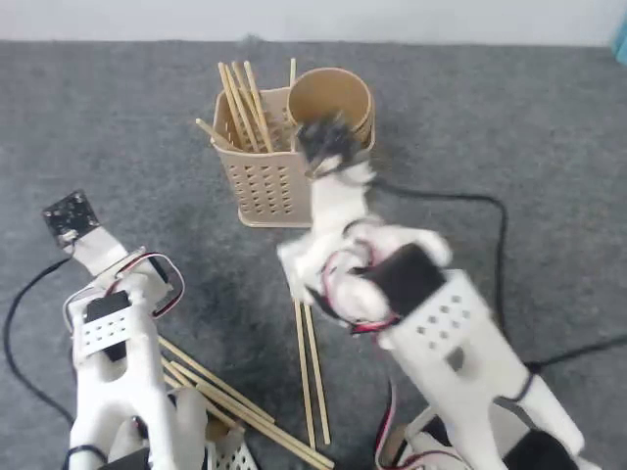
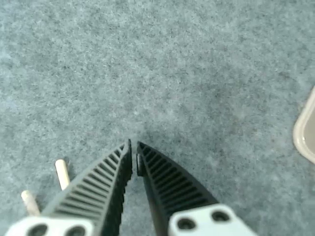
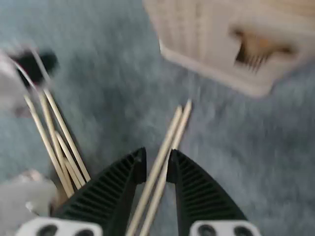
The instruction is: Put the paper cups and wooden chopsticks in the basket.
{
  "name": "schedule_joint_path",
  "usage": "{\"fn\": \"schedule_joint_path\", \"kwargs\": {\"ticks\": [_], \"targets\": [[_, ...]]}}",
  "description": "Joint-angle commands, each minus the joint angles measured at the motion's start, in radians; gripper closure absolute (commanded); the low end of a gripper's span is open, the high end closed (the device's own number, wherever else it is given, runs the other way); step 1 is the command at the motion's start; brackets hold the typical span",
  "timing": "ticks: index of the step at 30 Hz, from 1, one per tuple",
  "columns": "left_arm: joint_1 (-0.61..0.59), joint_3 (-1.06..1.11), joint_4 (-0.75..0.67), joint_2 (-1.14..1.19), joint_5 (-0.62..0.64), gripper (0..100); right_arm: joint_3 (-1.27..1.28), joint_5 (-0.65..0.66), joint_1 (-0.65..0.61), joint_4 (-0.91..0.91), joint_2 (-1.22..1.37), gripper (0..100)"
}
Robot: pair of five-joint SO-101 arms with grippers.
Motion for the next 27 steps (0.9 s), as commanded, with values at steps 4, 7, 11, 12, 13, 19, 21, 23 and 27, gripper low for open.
{"fn": "schedule_joint_path", "kwargs": {"ticks": [4, 7, 11, 12, 13, 19, 21, 23, 27], "targets": [[0.006, -0.036, -0.021, 0.002, -0.002, 98, 0.315, -0.011, -0.030, -0.200, -0.038, 92.0], [0.006, -0.036, -0.021, 0.002, -0.002, 98, 0.460, -0.011, -0.030, -0.357, -0.028, 91.9], [0.006, -0.036, -0.021, 0.002, -0.002, 98, 0.644, -0.011, -0.042, -0.602, -0.028, 91.9], [0.006, -0.036, -0.021, 0.002, -0.002, 98, 0.681, -0.011, -0.042, -0.656, -0.028, 91.8], [0.006, -0.036, -0.021, 0.002, -0.002, 98, 0.715, -0.011, -0.044, -0.707, -0.028, 91.8], [0.006, -0.038, -0.021, 0.002, -0.002, 98, 0.810, -0.012, -0.077, -0.866, -0.028, 91.8], [0.006, -0.038, -0.021, 0.002, -0.002, 98, 0.810, -0.012, -0.077, -0.874, -0.028, 91.8], [0.006, -0.038, -0.021, 0.002, -0.002, 98, 0.810, -0.011, -0.077, -0.895, -0.027, 91.8], [0.006, -0.038, -0.021, 0.002, -0.002, 98, 0.806, -0.009, -0.074, -0.908, -0.010, 91.8]]}}
